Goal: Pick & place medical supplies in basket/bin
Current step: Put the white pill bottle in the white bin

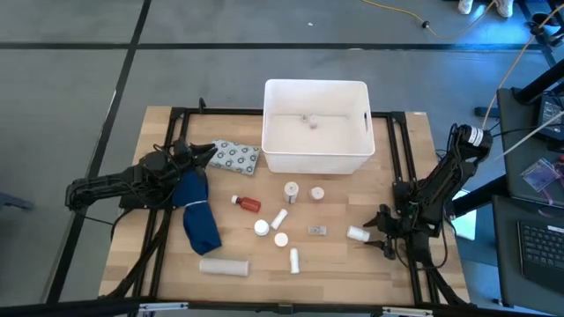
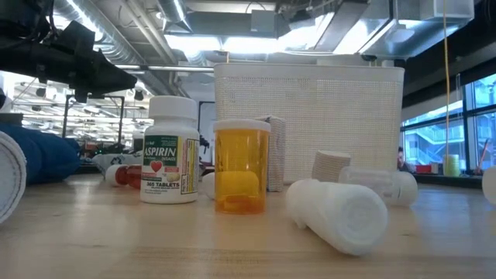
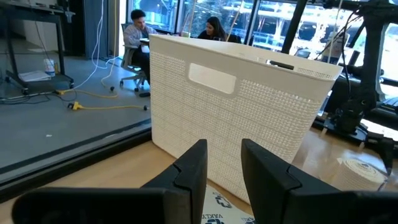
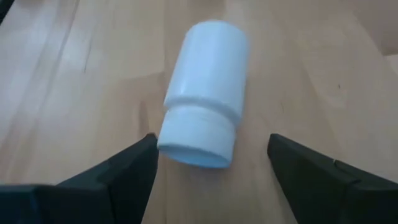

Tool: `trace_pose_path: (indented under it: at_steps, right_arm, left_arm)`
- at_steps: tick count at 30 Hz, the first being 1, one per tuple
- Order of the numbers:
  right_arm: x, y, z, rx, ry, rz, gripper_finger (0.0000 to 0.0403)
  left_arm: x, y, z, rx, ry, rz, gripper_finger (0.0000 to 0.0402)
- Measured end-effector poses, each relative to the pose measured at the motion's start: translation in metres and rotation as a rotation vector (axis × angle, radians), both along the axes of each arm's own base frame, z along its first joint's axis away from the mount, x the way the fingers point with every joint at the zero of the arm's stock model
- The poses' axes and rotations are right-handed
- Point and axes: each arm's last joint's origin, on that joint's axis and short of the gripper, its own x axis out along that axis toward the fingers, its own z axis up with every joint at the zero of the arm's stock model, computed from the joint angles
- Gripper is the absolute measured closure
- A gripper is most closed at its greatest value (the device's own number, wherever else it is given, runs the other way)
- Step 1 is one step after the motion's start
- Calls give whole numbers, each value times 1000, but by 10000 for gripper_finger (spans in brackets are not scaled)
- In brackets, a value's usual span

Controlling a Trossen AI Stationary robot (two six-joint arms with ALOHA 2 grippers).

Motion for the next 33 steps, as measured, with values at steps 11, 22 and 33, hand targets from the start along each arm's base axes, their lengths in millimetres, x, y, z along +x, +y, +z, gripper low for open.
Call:
trace_pose_path:
  at_steps: [11,22,33]
  right_arm:
    - [2,3,0,35,-34,-18,98]
    - [2,5,0,55,-34,-12,98]
    - [3,4,0,38,-26,5,98]
  left_arm:
    - [0,0,0,0,0,-1,309]
    - [0,0,0,0,0,-2,309]
    - [0,0,0,0,0,1,309]
